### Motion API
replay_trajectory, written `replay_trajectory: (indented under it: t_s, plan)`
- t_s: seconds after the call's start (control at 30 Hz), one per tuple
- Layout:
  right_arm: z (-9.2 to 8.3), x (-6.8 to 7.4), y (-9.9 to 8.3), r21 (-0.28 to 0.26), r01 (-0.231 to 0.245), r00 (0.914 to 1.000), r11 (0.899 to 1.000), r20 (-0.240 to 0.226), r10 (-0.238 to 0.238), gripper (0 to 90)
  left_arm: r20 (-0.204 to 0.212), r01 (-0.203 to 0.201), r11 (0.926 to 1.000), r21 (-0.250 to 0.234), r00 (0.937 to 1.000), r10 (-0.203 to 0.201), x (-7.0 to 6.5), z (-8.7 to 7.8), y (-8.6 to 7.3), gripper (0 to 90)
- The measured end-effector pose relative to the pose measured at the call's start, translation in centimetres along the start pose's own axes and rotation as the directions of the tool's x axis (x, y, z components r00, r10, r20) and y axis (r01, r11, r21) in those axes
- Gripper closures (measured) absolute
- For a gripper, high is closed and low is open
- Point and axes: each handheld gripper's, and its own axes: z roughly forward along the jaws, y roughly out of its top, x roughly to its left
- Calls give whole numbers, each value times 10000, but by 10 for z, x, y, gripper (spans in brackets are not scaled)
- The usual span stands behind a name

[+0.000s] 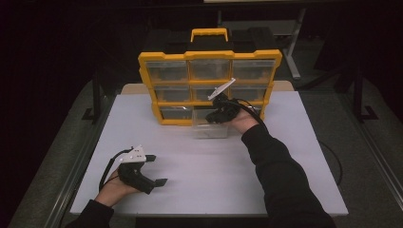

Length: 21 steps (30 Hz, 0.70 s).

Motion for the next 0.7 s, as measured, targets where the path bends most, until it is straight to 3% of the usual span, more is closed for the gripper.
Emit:
replay_trajectory:
  t_s: [0.23,0.7]
  plan:
    - [-6,0,0,-258,-86,10000,9996,39,87,722,1,9,10000,3,10000,-9,0,0,0,0]
    - [-33,2,-9,-854,-740,9969,9936,202,760,388,16,76,10000,53,10000,-76,0,1,-2,0]
